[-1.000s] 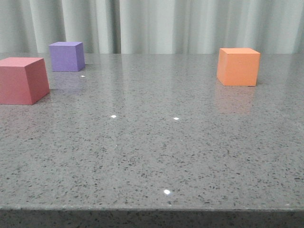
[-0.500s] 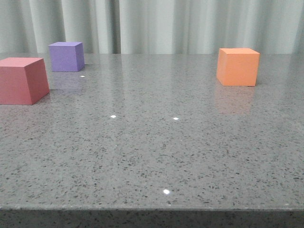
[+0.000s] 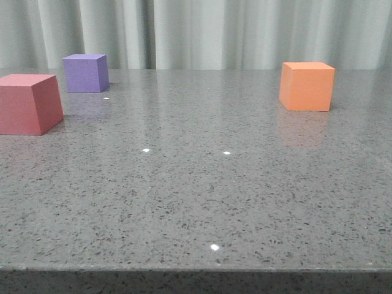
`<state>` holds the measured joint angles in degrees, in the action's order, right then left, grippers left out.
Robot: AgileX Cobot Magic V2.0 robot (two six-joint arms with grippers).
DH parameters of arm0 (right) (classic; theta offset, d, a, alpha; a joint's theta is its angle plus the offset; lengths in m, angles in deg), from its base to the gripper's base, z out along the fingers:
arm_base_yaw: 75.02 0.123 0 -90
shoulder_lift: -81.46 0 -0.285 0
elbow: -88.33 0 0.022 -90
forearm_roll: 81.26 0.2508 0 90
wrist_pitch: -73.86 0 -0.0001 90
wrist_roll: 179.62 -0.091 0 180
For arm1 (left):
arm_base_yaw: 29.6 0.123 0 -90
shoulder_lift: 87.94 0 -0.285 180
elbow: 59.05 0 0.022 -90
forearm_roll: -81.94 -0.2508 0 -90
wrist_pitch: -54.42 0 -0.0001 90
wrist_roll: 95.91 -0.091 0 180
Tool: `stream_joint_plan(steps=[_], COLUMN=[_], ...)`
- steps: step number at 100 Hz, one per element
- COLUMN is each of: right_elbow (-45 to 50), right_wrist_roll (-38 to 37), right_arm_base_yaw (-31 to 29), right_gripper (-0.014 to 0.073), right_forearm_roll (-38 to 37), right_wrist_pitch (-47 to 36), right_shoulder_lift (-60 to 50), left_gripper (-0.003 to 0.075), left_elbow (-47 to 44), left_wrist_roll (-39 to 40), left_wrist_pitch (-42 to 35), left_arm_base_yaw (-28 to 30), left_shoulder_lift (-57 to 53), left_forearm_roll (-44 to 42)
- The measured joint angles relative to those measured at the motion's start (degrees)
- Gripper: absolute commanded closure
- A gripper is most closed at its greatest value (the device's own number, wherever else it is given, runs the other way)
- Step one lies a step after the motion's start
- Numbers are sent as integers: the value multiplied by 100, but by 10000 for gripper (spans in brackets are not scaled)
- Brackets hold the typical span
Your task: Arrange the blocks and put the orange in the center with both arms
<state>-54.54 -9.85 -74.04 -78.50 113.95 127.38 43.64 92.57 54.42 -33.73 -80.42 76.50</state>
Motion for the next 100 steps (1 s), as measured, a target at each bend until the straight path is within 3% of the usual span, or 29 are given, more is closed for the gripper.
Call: stream_joint_plan(steps=[11, 33, 40, 74, 100], right_elbow=[0, 0, 0, -256, -1373], right_wrist_roll=[0, 0, 0, 131, 188], right_arm_base_yaw=[0, 0, 0, 86, 589], right_gripper=[521, 22, -78, -50, -50], right_forearm_roll=[0, 12, 12, 261, 315], right_wrist_pitch=[167, 410, 450, 508, 508], right_shoulder_lift=[123, 159, 159, 279, 1527], left_gripper=[739, 739, 739, 739, 739], left_elbow=[0, 0, 0, 0, 0], left_wrist_roll=[0, 0, 0, 0, 0], left_wrist_pitch=[0, 0, 0, 0, 0], left_arm_base_yaw=[0, 0, 0, 0, 0], left_shoulder_lift=[0, 0, 0, 0, 0], left_forearm_roll=[0, 0, 0, 0, 0])
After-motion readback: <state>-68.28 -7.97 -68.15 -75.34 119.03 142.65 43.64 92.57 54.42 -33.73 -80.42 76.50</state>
